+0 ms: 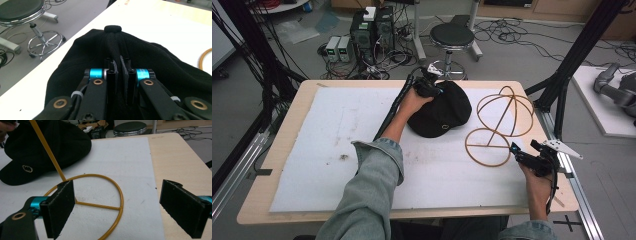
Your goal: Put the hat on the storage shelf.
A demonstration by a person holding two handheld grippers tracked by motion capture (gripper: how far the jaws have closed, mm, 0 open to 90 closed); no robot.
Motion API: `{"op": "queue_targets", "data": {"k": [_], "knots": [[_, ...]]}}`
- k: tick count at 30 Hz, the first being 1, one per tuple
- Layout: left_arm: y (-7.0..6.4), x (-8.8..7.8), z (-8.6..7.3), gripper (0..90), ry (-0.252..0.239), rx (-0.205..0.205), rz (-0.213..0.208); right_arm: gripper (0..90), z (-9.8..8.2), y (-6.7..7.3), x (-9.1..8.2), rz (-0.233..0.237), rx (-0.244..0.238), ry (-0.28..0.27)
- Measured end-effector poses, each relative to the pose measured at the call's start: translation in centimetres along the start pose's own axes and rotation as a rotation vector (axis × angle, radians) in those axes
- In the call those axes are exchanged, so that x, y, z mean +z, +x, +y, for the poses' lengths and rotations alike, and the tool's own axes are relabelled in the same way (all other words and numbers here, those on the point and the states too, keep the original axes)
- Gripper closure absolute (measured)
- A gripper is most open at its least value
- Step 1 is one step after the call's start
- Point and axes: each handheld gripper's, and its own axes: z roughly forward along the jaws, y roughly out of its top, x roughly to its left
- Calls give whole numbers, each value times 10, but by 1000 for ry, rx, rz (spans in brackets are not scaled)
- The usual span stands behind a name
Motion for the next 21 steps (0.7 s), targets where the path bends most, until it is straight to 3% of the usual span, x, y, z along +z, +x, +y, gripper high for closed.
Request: {"op": "queue_targets", "data": {"k": [4,16,21], "knots": [[1,-10,4,853,-41,2,-11,128,0,0,0,-1,0,-5],[7,-44,10,855,-99,37,-7,128,0,1,0,-1,1,-2],[13,-62,14,856,-147,28,0,128,0,1,0,-3,2,-4]]}}
